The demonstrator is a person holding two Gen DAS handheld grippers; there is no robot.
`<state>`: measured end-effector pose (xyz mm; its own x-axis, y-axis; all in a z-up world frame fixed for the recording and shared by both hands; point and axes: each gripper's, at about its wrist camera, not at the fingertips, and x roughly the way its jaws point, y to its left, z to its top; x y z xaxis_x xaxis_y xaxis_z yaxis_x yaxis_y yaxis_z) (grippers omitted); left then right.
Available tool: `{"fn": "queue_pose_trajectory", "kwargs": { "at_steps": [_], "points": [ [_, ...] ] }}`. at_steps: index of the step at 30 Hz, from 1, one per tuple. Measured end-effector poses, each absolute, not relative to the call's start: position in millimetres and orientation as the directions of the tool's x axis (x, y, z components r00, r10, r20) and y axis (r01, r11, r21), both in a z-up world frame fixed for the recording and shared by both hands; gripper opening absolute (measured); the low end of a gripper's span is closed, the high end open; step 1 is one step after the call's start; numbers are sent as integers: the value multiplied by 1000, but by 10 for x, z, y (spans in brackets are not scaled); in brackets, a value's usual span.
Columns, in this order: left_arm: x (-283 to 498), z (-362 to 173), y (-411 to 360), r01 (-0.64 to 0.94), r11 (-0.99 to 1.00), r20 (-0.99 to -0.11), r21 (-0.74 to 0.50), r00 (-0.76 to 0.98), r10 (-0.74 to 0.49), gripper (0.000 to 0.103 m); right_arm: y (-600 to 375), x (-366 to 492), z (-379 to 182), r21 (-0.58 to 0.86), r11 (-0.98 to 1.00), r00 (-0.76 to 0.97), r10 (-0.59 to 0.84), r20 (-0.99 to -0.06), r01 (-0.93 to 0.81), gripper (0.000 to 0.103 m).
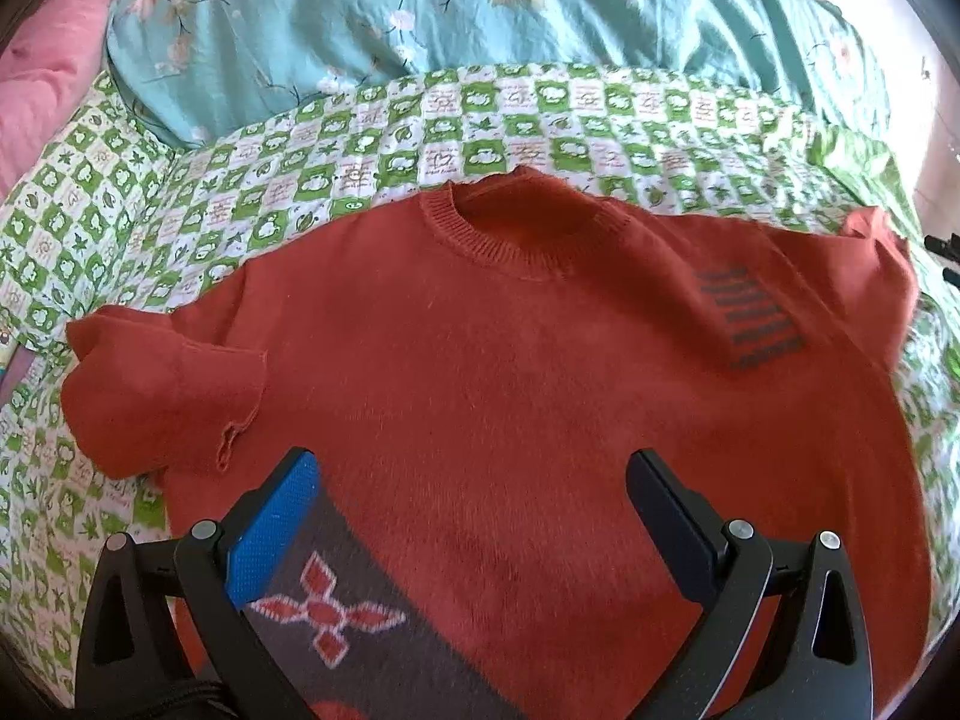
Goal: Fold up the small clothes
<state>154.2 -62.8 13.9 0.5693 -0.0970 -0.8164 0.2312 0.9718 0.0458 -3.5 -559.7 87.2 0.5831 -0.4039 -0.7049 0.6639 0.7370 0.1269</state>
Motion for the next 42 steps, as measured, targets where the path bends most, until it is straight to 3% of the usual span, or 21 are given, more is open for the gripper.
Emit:
{"fn": "queue_pose_trajectory", "kwargs": {
  "at_steps": [2, 7, 10, 11, 18, 24, 27, 31, 38, 40, 41, 42],
  "points": [
    [1636, 69, -624, 212, 977, -829, 35, 552, -91, 102, -5939, 89, 788, 106, 698, 535, -433, -725, 709, 66],
    [1789, -121, -634, 195, 980, -853, 41, 517, -67, 102, -6609, 238, 536, 157, 610, 489, -427, -760, 776, 59],
    [1830, -198, -639, 197, 980, -861, 43, 505, -64, 102, -6767, 272, 438, 192, 599, 505, -414, -757, 778, 29],
    [1835, -215, -644, 199, 979, -863, 38, 501, -68, 102, -6756, 279, 447, 192, 606, 510, -411, -756, 772, 8],
    [1758, -171, -610, 217, 976, -854, -12, 506, -123, 102, -5862, 385, 925, 263, 761, 676, -293, -676, 593, 7],
    [1556, -31, -399, 232, 969, -836, -89, 511, -199, 102, -4286, 782, 1079, 419, 874, 780, 77, -621, 247, 7],
    [1428, 25, -243, 245, 963, -828, -111, 513, -226, 102, -3421, 1088, 926, 535, 842, 748, 308, -588, 74, 7],
    [1275, 80, -8, 252, 957, -815, -146, 518, -260, 102, -2536, 1442, 626, 611, 790, 664, 480, -574, -44, 7],
    [1259, 22, 243, 243, 946, -810, -214, 497, -311, 102, -1459, 1762, 251, 683, 719, 535, 630, -563, -128, 7],
    [1325, -35, 243, 241, 941, -814, -238, 479, -329, 102, -1318, 1814, 117, 705, 700, 494, 655, -572, -111, 12],
    [1382, -79, 238, 240, 935, -816, -260, 463, -345, 102, -1282, 1898, 53, 697, 710, 479, 649, -592, -100, 23],
    [1436, -117, 231, 238, 932, -819, -274, 451, -355, 102, -1249, 1932, 10, 685, 724, 468, 634, -615, -81, 43]
  ]
}}
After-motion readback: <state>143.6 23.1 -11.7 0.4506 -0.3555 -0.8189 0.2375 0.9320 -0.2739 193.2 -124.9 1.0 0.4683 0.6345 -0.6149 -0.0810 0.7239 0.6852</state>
